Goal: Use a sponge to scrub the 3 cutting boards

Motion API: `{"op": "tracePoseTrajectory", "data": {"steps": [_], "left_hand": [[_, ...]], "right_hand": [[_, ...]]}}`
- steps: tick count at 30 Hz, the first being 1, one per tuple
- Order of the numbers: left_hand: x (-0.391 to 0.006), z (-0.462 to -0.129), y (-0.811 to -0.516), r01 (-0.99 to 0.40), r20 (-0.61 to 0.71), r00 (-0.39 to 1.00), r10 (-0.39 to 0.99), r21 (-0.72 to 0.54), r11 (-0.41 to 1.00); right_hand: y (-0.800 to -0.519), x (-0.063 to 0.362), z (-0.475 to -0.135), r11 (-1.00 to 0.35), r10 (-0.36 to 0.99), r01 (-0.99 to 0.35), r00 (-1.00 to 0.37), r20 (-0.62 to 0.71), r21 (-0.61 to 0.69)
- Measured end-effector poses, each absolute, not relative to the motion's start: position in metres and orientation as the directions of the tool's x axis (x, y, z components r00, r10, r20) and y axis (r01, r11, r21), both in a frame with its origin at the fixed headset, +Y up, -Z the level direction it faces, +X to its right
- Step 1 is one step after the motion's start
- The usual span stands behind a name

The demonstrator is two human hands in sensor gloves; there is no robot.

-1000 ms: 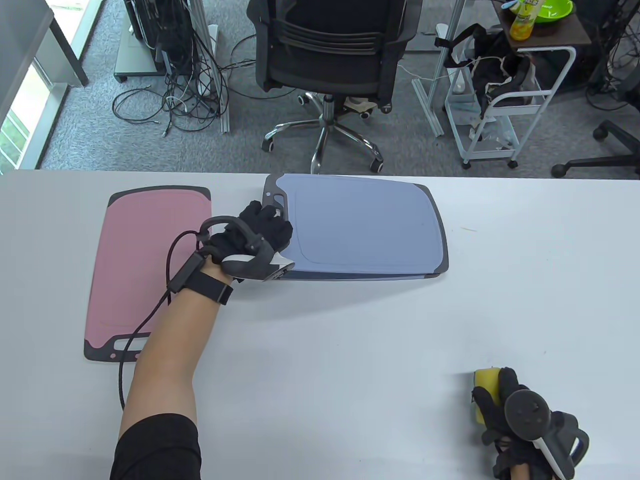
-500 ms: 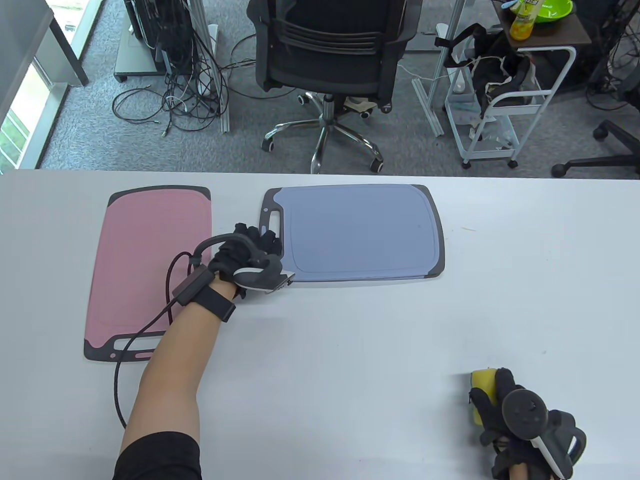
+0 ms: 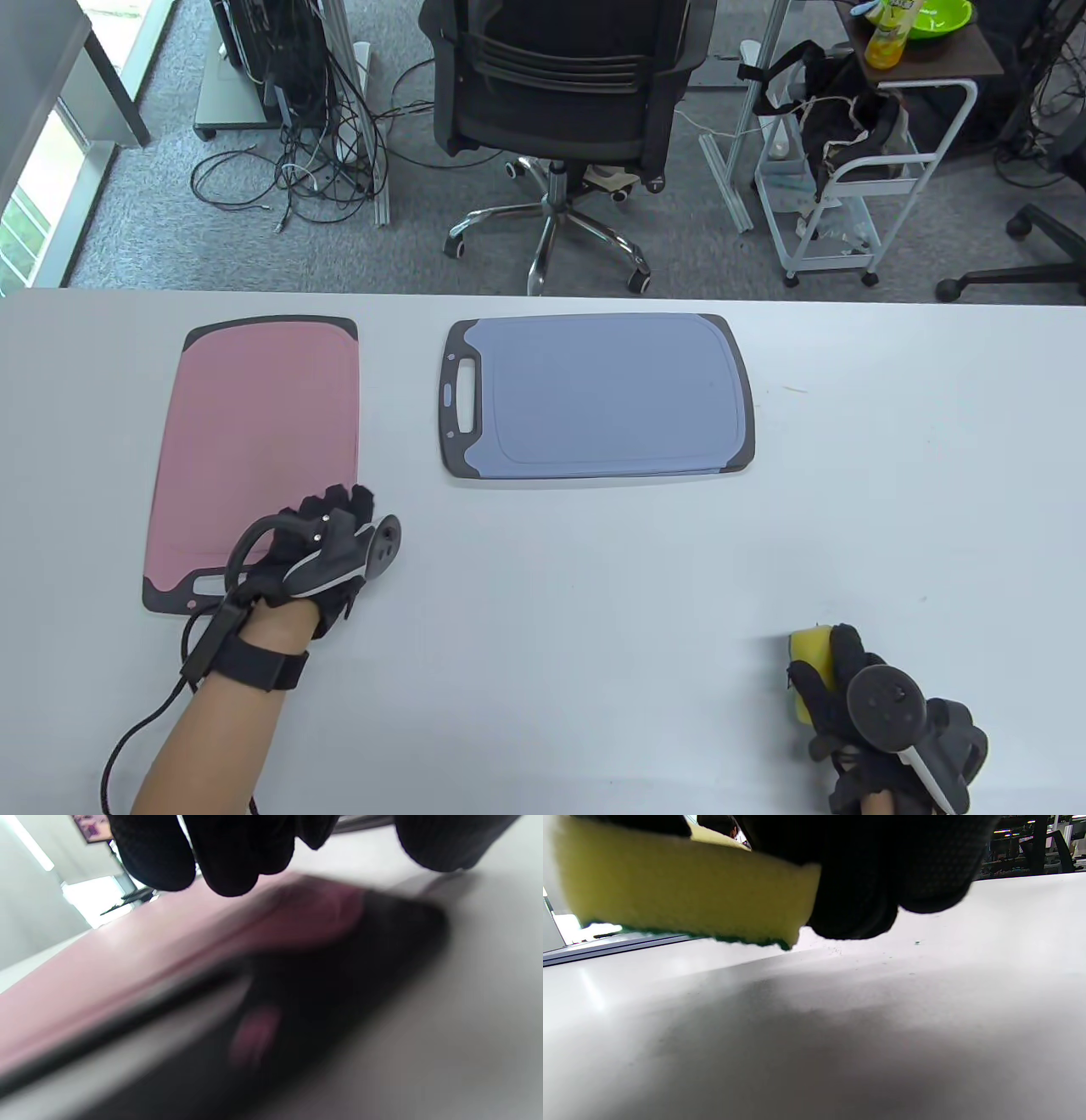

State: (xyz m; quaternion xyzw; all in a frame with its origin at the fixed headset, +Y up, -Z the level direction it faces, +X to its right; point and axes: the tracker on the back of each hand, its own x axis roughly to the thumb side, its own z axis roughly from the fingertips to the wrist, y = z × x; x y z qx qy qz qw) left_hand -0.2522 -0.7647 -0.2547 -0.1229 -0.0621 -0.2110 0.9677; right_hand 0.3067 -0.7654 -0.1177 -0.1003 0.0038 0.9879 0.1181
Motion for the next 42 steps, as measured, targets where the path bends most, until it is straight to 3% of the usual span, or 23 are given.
{"op": "tracePoseTrajectory", "data": {"steps": [4,7,14,18,22,24,26,28,30,31,32,38,42], "left_hand": [[-0.283,-0.218,-0.773,0.328,0.106,0.944,-0.312,-0.232,0.916],[-0.295,-0.200,-0.776,0.367,0.063,0.930,-0.362,-0.209,0.906],[-0.305,-0.189,-0.780,0.337,-0.025,0.937,-0.347,-0.189,0.922],[-0.304,-0.195,-0.782,0.367,0.028,0.930,-0.367,-0.175,0.914],[-0.299,-0.197,-0.792,0.550,0.193,0.831,-0.521,-0.148,0.822],[-0.298,-0.198,-0.794,0.527,0.265,0.836,-0.481,-0.141,0.838],[-0.292,-0.197,-0.798,0.577,0.287,0.801,-0.525,-0.136,0.806],[-0.287,-0.195,-0.797,0.633,0.295,0.747,-0.596,-0.041,0.773],[-0.281,-0.191,-0.797,0.682,0.270,0.686,-0.675,0.083,0.726],[-0.277,-0.186,-0.790,0.695,0.162,0.656,-0.738,0.252,0.673],[-0.276,-0.186,-0.787,0.643,0.164,0.668,-0.726,0.366,0.673],[-0.253,-0.199,-0.773,0.626,0.021,0.739,-0.673,0.346,0.699],[-0.243,-0.211,-0.751,0.491,-0.087,0.869,-0.487,0.270,0.828]], "right_hand": [[-0.766,0.305,-0.118,-0.972,0.232,-0.234,-0.954,-0.188,-0.011],[-0.767,0.303,-0.117,-0.971,0.238,-0.240,-0.953,-0.185,-0.012],[-0.769,0.301,-0.116,-0.970,0.238,-0.243,-0.954,-0.181,0.008],[-0.769,0.302,-0.117,-0.967,0.249,-0.254,-0.951,-0.183,0.005],[-0.769,0.303,-0.117,-0.967,0.249,-0.254,-0.950,-0.188,0.004],[-0.768,0.303,-0.116,-0.967,0.250,-0.256,-0.949,-0.190,0.007],[-0.768,0.304,-0.116,-0.965,0.255,-0.261,-0.948,-0.189,0.004],[-0.766,0.305,-0.114,-0.964,0.262,-0.265,-0.947,-0.188,-0.011],[-0.766,0.306,-0.114,-0.960,0.276,-0.278,-0.942,-0.192,-0.018],[-0.766,0.306,-0.113,-0.959,0.280,-0.282,-0.940,-0.194,-0.016],[-0.766,0.306,-0.113,-0.959,0.280,-0.283,-0.940,-0.194,-0.015],[-0.767,0.307,-0.114,-0.962,0.268,-0.272,-0.941,-0.205,-0.007],[-0.768,0.310,-0.114,-0.962,0.269,-0.274,-0.937,-0.222,-0.012]]}}
